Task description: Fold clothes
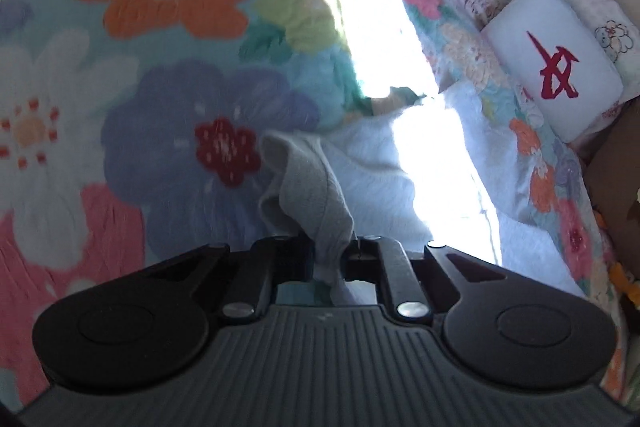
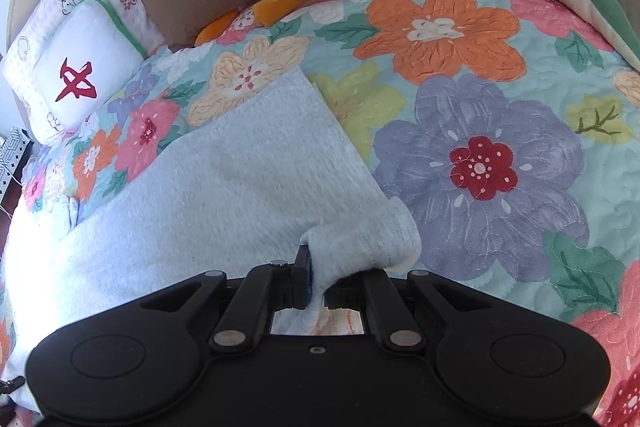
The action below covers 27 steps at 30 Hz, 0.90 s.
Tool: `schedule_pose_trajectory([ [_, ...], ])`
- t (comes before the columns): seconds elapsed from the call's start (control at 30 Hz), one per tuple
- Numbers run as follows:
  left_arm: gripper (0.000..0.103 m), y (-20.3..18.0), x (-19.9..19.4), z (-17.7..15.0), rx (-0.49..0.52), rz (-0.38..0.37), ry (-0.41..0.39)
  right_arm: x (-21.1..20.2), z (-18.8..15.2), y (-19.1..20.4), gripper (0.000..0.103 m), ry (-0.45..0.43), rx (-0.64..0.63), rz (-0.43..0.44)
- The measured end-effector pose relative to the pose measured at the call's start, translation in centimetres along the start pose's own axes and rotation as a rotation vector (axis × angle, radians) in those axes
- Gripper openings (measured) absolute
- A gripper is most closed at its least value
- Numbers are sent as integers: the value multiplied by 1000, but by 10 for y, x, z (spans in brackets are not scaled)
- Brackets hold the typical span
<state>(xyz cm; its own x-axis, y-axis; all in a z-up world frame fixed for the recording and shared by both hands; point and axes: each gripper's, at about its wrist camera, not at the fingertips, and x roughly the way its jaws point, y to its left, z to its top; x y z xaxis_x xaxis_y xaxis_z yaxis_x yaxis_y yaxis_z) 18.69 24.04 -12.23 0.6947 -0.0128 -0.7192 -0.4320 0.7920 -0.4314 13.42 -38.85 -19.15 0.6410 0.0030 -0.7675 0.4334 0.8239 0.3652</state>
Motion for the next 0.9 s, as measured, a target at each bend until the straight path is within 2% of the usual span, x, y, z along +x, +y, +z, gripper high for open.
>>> schedule_pose_trajectory([
  [0.1,11,-27,-33,0,199,39,-151,0,-1,-3,6,5,5,8],
  [0.13,11,-33,-40,-4,243,51,-173,-1,-1,-4,5,4,9,12],
  [0.2,14,-33,-38,-10,257,105,-151,-1,-2,-5,5,-1,13,16],
  [0.3,26,-8,-15,-16,163,231,16,-1,-2,-4,5,-5,5,10],
  [0.37,28,7,-4,-19,122,247,67,0,-2,-3,5,-4,3,6],
  [0.4,28,10,-5,-17,108,232,59,-1,-1,-3,5,-5,0,5],
  [0.53,45,-5,-25,-4,151,255,-33,-12,1,6,5,-52,-31,14],
  [0.6,46,-17,-35,-1,177,211,-71,-24,3,18,6,-100,-62,37],
  [0.7,50,-39,-44,0,227,140,-105,-40,8,44,7,-152,-65,147],
  [0.77,50,-55,-42,-3,256,68,-74,-43,9,73,7,-146,-92,224],
  [0.9,50,-88,-34,-15,328,-132,1,-35,-1,146,7,-87,-211,370],
])
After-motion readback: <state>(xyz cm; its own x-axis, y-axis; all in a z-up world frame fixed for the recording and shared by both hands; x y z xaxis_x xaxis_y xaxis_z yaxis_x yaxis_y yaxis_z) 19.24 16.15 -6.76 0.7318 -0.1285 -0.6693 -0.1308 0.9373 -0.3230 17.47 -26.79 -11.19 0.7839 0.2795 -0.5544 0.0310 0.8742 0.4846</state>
